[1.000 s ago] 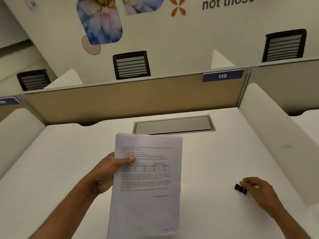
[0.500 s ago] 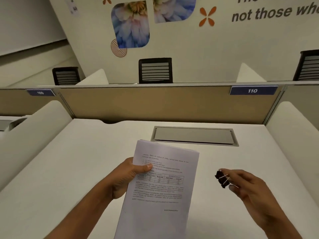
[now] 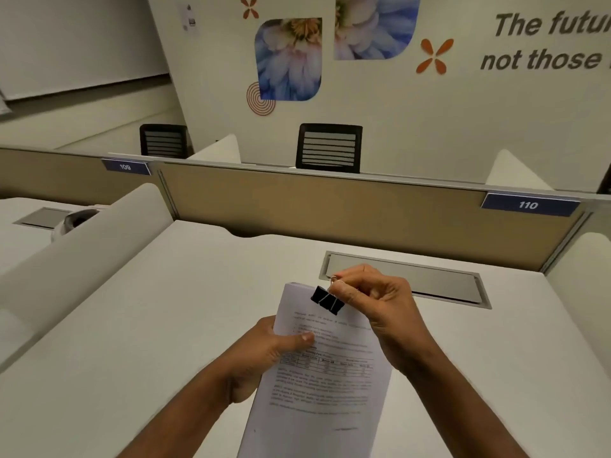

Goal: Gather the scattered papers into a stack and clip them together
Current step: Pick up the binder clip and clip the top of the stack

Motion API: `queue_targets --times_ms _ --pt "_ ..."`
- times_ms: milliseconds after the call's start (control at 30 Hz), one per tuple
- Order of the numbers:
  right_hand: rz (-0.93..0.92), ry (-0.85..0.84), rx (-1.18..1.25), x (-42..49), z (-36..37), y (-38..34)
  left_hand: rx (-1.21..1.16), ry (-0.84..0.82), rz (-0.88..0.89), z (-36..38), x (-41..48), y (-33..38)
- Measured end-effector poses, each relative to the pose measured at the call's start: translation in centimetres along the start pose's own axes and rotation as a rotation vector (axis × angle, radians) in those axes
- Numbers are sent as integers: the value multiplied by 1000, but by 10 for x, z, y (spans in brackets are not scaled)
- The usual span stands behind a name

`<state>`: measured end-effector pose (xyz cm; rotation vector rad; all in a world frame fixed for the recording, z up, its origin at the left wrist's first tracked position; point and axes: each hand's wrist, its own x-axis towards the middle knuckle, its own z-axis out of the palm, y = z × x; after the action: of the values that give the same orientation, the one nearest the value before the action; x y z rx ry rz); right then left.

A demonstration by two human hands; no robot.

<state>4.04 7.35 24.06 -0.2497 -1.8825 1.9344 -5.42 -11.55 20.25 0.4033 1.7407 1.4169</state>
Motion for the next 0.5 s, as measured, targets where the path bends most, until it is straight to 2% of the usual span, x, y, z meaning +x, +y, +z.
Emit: queue_targets --times_ms 200,500 --pt "-81 -33 -14 20 26 -15 51 -27 58 -26 -19 4" --pt "-94 -174 35 30 57 -26 65 -12 101 -54 -35 4"
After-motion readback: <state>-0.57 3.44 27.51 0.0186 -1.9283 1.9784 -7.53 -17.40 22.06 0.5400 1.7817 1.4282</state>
